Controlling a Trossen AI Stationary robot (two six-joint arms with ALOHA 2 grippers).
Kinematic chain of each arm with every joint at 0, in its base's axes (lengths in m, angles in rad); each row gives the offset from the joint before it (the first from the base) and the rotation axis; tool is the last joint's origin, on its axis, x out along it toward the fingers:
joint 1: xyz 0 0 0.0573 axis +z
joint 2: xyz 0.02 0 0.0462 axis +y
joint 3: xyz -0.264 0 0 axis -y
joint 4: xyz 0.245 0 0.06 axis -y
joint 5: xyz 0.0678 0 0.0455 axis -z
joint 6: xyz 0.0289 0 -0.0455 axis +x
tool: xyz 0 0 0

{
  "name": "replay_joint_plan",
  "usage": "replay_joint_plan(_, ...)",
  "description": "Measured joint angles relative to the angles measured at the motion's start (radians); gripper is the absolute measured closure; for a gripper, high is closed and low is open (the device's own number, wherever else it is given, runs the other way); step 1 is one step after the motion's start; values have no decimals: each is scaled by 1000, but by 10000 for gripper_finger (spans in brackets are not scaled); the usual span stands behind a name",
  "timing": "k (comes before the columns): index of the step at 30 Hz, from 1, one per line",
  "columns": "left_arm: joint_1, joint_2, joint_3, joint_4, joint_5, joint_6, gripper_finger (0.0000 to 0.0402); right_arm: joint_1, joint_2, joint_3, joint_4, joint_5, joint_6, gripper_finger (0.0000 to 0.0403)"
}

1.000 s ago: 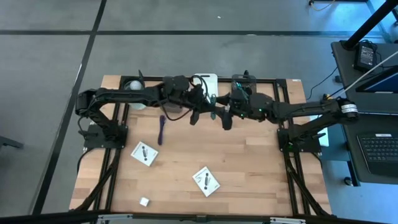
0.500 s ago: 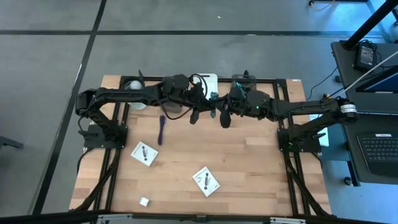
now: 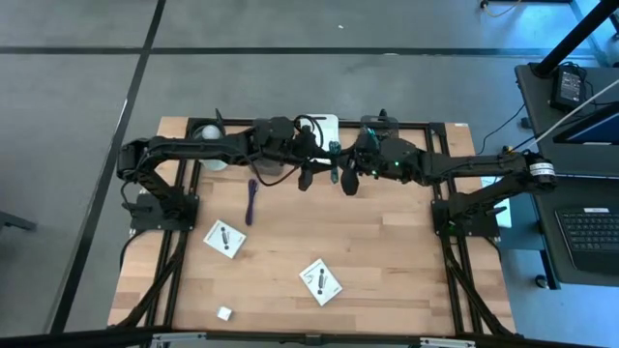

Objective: Pick and place items into bin
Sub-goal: Put the blue charger cable into the right black bin

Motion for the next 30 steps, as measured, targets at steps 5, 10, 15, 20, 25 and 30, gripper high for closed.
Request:
replay_joint_plan(5, 26, -71, -1, -191, -70, 51, 226, -50, -9, 31, -107, -1, 22, 386)
replay_joint_plan(10, 53, -153, 0, -391, -96, 51, 222, -148, -9, 134, -317, -1, 22, 387)
replay_joint_plan(15, 59, -191, -6, -539, -180, -43, 227, -323, 14, 248, -551, 0, 40, 386)
replay_joint_plan(20, 59, -193, -7, -644, -246, -52, 228, -508, 84, 322, -767, -27, 85, 387)
replay_joint_plan(25, 48, -193, -7, -648, -246, -56, 228, -640, 189, 328, -822, -152, 109, 387)
replay_joint_plan(30, 36, -193, -7, -648, -246, -80, 238, -702, 310, 328, -836, -214, 107, 387)
